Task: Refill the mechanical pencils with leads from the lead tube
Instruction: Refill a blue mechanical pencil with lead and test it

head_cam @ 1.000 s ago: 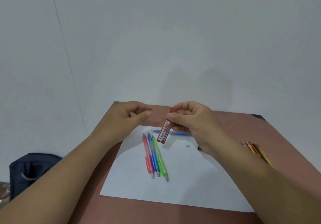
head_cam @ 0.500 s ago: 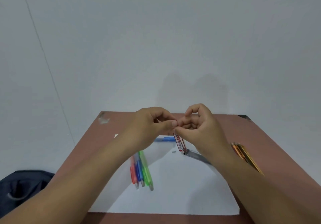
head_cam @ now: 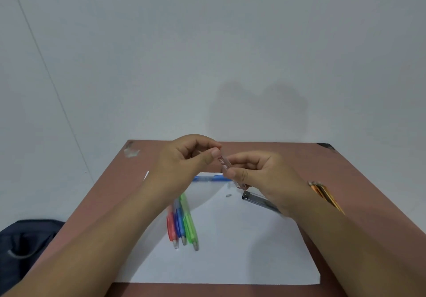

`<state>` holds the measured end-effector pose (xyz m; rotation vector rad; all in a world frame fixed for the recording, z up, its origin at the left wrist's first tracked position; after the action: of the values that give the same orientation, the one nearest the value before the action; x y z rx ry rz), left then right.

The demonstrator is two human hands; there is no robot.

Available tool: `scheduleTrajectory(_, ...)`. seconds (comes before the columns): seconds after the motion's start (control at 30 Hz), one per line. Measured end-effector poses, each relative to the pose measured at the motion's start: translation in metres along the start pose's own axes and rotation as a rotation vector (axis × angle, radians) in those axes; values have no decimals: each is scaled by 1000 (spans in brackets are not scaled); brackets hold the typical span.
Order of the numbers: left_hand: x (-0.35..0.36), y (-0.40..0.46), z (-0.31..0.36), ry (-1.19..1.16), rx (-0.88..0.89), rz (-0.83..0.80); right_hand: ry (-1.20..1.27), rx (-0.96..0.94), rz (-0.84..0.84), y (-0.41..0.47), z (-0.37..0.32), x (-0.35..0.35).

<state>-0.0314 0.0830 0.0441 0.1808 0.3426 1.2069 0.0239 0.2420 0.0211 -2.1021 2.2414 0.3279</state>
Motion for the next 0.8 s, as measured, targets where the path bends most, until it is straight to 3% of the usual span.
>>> scheduleTrajectory(0.17, -1, -4, -2, 37, -31, 6, -62, -30, 28, -2, -3, 0)
scheduleTrajectory(0.33, 4, -9, 1, -104, -75, -49, -148, -82, 49, -3, -6, 1)
scheduleTrajectory(0.53, -1, -7, -5, -144, -103, 0, -247, -146, 94, -4, -8, -1)
scheduleTrajectory(0.7, 11, -8, -29, -317, -318, -29, -511, -354, 268, -3, -22, -20)
scheduleTrajectory(0.8, 22, -13, -42, -411, -448, -87, -554, -447, 285, -5, -23, -23)
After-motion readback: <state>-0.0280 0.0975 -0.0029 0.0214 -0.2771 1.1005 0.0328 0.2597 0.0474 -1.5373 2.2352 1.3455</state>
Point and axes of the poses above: each hand's wrist, its own y-axis towards the middle knuckle, its own x-axis out of the palm, z = x × y, the point moved 9 cm from there along y, towards the middle knuckle, and after that the axes turned 2 degrees about -x, right-handed, at the moved point
